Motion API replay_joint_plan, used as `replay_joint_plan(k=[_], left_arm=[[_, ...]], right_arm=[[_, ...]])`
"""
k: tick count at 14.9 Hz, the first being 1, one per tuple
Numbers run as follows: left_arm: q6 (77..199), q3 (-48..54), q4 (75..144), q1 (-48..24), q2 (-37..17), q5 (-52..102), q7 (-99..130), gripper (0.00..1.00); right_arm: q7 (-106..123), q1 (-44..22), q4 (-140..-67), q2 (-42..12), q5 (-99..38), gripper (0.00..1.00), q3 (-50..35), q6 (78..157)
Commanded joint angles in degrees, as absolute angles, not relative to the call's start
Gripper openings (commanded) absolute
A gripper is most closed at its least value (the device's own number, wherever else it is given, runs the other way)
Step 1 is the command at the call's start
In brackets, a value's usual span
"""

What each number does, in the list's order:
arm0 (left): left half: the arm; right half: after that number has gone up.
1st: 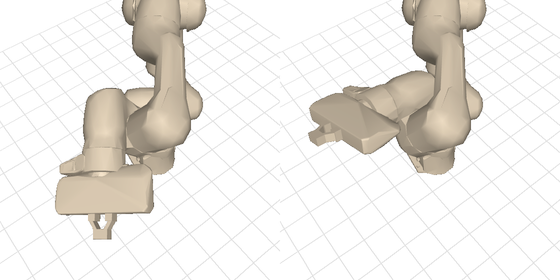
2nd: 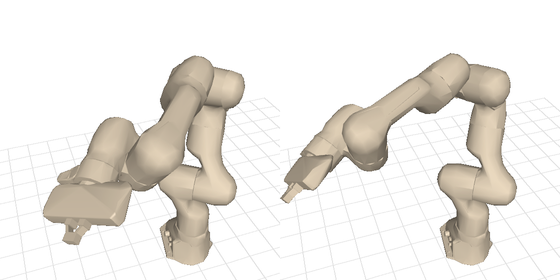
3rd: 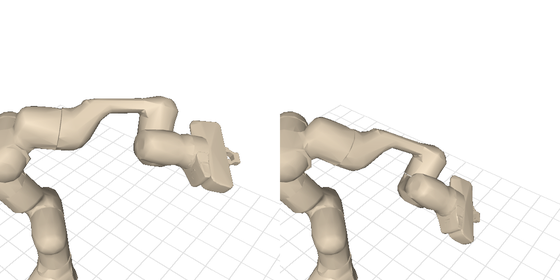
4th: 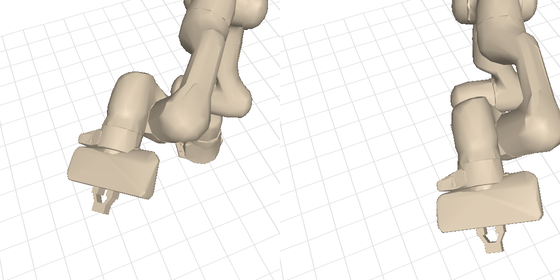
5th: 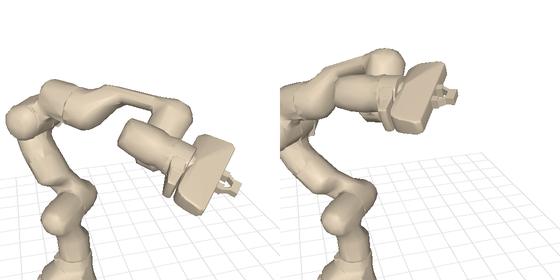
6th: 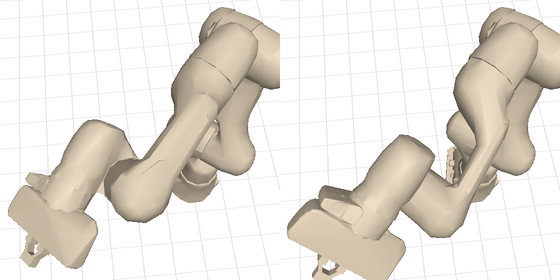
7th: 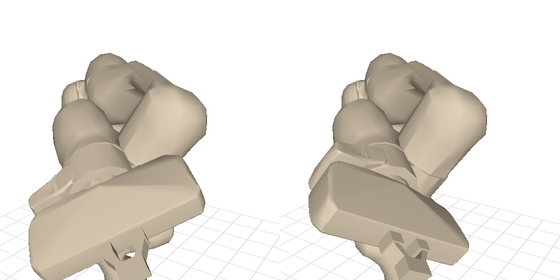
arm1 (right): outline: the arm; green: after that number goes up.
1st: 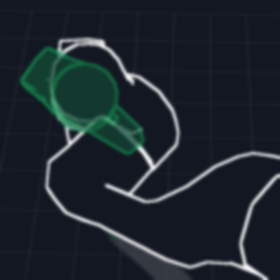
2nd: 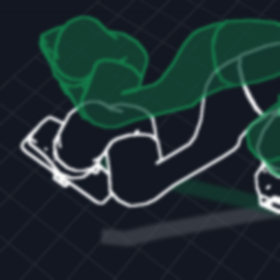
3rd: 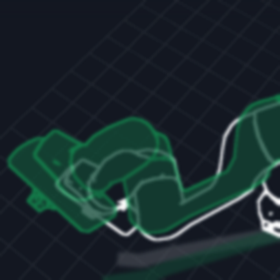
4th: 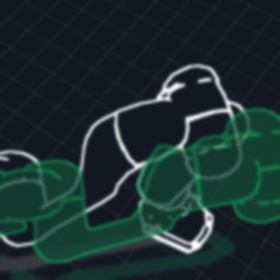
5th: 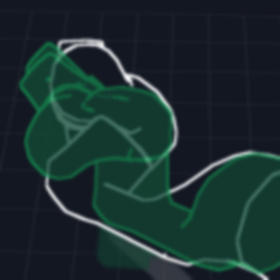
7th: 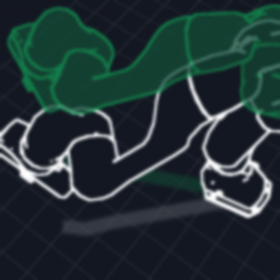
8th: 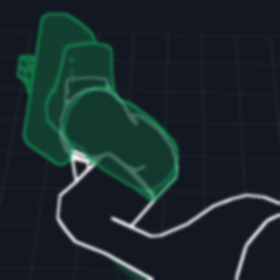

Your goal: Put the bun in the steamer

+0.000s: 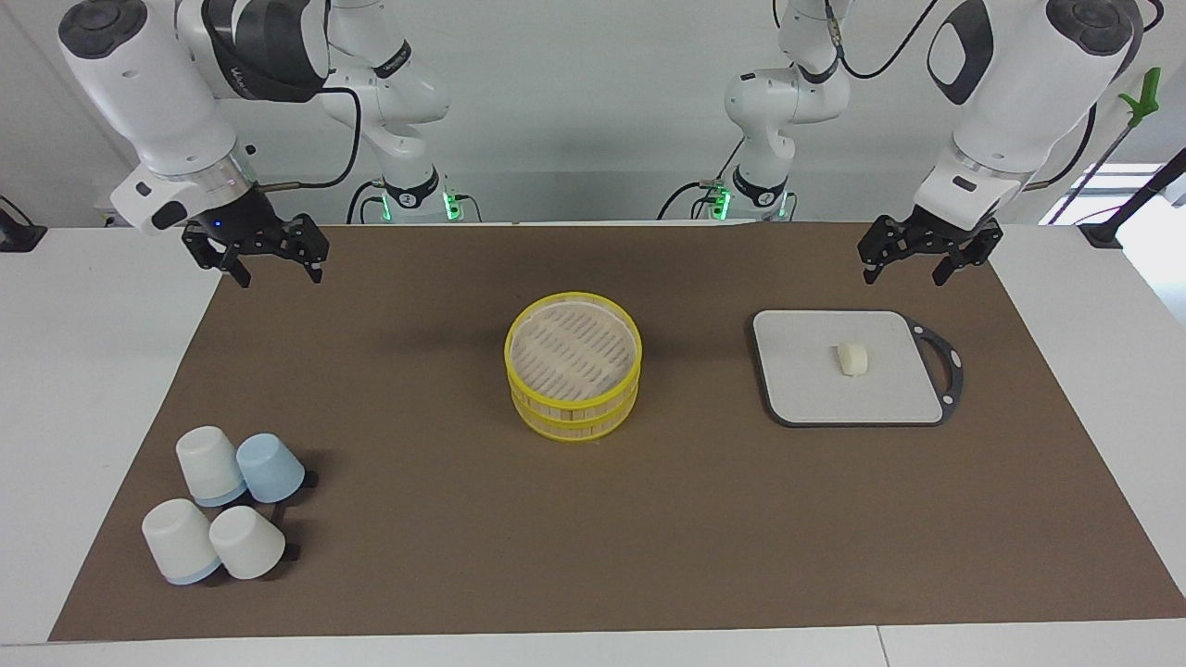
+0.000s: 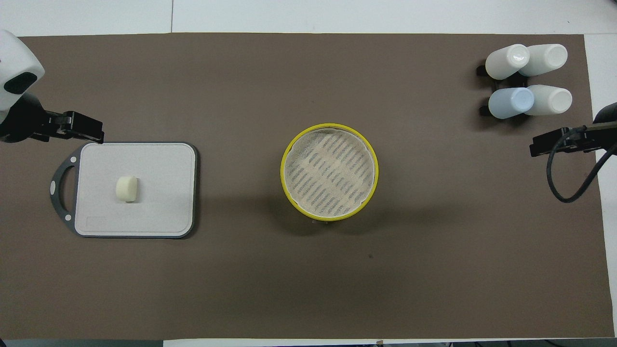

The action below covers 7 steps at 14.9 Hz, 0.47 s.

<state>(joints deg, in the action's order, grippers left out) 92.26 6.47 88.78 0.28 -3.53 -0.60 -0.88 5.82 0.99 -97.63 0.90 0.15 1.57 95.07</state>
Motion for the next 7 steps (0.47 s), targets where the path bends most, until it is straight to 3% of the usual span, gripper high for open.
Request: replay_joint_plan(k=[1,7], left_arm=[[91.23,5.98,87.36,-0.53,-4.13,-0.09,-0.09,1.00],[91.58,5.98,87.98,-0.53,-3.52,-0.18,-0.26,1.00]], right_arm=[[7.47,2.02,-97.12,0.62,0.79,1.00,0.88,94.13],[7.47,1.93,-97.47,0.88,0.79,1.00,0.88,93.34]])
